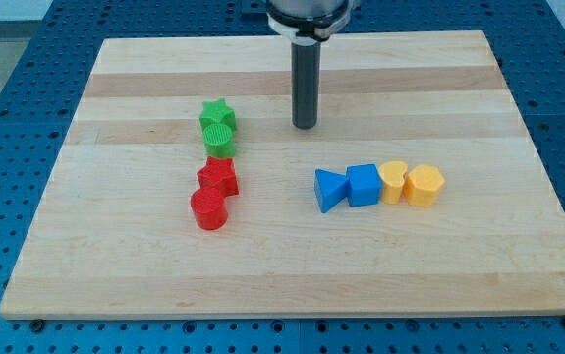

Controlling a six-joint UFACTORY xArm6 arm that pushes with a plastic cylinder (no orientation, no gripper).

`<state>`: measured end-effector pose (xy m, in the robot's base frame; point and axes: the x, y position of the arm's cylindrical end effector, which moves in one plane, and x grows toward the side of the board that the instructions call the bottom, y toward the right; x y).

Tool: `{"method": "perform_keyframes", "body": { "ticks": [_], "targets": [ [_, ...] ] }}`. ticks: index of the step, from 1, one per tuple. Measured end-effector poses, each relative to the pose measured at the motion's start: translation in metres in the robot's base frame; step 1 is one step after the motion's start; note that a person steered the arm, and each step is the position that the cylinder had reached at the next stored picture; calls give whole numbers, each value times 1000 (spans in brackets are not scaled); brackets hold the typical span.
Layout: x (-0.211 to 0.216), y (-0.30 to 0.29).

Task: Separate the green and red blocks

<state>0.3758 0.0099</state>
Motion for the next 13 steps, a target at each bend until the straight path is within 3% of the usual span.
{"method": "perform_keyframes", "body": {
  "ticks": [3,5,9,12,13],
  "targets": [
    [28,-73],
    [33,-73],
    [88,-85],
    [66,-96],
    [36,-89]
  ]
}}
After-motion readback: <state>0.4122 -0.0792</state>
